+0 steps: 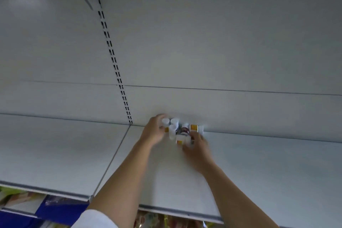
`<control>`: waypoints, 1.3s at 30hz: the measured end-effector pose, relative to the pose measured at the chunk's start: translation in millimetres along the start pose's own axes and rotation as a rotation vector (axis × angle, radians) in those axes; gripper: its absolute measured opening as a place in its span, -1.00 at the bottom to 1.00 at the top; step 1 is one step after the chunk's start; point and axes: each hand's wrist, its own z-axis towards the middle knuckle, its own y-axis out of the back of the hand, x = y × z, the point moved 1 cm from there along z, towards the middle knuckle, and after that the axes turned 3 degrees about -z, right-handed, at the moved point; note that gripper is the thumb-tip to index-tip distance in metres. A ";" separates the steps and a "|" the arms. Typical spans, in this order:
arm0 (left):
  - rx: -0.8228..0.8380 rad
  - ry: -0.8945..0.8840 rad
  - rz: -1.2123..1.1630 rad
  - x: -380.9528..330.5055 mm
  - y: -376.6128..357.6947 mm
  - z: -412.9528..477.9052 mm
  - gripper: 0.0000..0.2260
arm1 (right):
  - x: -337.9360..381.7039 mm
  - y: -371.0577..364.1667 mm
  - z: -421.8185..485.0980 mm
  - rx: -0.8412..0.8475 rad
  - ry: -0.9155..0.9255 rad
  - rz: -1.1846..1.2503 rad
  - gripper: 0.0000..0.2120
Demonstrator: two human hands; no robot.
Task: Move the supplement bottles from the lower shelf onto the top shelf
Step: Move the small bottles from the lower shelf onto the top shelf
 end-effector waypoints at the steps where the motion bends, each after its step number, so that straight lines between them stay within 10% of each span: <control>1: 0.015 -0.022 0.012 4.7 -3.8 8.2 -0.61 | -5.1 -5.1 2.8 -0.011 0.014 -0.009 -0.55; 8: -0.100 -0.040 0.008 16.1 -15.8 18.1 -0.79 | -4.2 5.3 -3.0 -0.049 -0.057 0.161 -0.80; 20: -0.085 0.102 -0.662 -52.0 92.8 -103.4 -0.85 | 81.8 89.7 -89.6 0.037 -0.247 1.088 -0.82; 39: 0.047 -0.360 -0.806 -280.2 197.0 -263.1 -0.64 | 235.7 284.3 -243.3 -0.041 0.184 1.158 -0.68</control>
